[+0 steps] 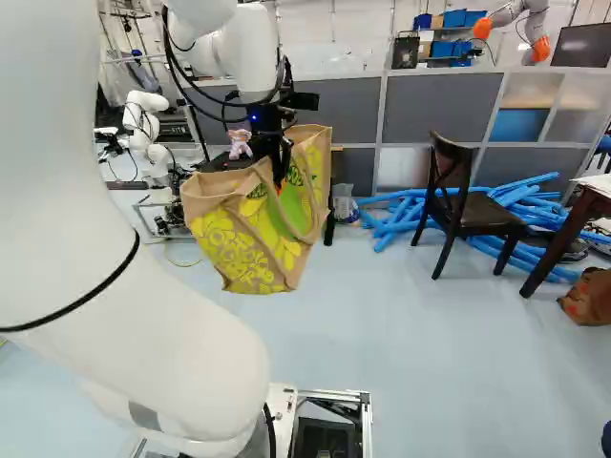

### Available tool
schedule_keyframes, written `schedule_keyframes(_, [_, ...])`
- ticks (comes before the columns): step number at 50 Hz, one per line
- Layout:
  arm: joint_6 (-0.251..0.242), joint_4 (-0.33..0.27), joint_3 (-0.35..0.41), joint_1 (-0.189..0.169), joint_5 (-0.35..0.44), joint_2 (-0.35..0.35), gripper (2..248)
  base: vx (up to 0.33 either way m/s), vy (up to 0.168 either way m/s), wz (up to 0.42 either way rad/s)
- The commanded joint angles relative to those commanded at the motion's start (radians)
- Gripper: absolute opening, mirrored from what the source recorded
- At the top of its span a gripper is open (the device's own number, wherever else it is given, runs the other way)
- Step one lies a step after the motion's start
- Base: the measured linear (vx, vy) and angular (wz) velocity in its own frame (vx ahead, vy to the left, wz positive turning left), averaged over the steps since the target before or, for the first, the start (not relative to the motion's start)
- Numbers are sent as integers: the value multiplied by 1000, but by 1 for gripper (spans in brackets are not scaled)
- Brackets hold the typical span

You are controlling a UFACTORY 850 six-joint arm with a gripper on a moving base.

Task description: Pick up the bag on the ground and place it on the table

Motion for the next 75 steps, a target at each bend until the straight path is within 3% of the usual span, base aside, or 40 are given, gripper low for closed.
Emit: schedule_keyframes(75, [0,0,0,0,0,0,21,159,0,-12])
